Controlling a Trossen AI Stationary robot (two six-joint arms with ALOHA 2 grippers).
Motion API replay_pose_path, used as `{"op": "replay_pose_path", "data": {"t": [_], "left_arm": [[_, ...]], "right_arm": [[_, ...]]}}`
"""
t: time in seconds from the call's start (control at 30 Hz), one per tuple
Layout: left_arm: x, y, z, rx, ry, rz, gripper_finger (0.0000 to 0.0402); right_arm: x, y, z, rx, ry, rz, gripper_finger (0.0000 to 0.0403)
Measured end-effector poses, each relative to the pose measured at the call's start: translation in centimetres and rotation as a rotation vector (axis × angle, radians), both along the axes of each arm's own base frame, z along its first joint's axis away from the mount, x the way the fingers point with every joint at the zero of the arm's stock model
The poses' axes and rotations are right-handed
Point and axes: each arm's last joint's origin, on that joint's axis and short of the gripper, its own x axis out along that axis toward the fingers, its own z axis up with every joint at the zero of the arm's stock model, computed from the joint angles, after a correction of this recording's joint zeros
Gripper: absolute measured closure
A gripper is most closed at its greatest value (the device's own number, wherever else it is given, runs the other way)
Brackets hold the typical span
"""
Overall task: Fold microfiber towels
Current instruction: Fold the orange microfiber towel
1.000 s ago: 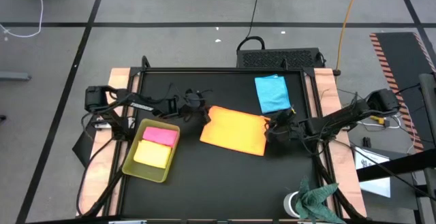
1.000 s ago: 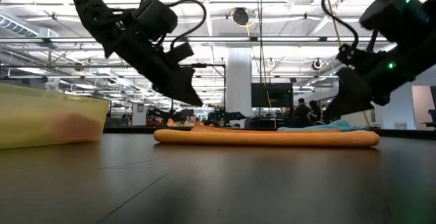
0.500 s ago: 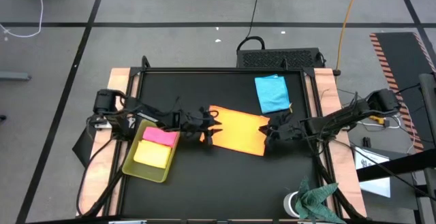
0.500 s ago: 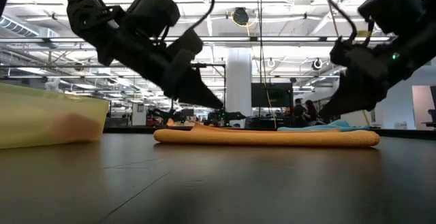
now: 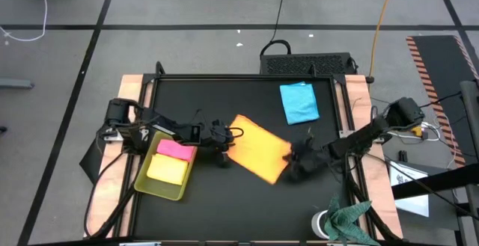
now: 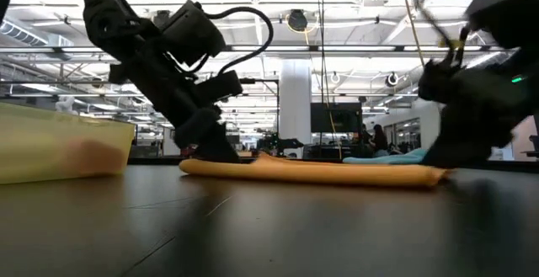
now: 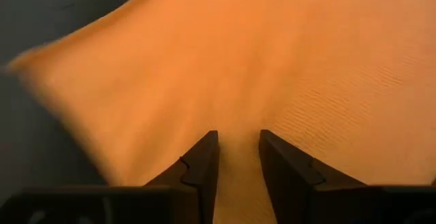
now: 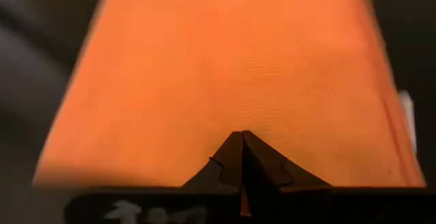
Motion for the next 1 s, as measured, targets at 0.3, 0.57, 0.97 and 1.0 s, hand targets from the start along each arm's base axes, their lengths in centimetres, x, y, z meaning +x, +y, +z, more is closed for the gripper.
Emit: {"op": "replay_pose_path", "data": {"t": [0.3, 0.57, 0.97, 1.0], "left_arm": [[-0.4, 0.0, 2.8, 0.024, -0.072, 0.006, 0.0293], [0.0, -1.7, 0.5, -0.067, -0.021, -0.094, 0.0293], [-0.1, -0.6, 0.3, 0.165, 0.03, -0.13, 0.0293], [-0.3, -0.6, 0.7, 0.181, 0.032, -0.142, 0.0293]], "right_arm": [[2.1, 4.3, 3.9, -0.13, -0.189, 0.166, 0.0403], [0.9, 0.8, 1.7, -0.294, 0.046, 0.001, 0.0403], [-0.3, 4.2, 1.1, -0.076, 0.048, 0.028, 0.0403], [-0.1, 5.0, 1.2, -0.061, 0.027, 0.043, 0.0403]]}}
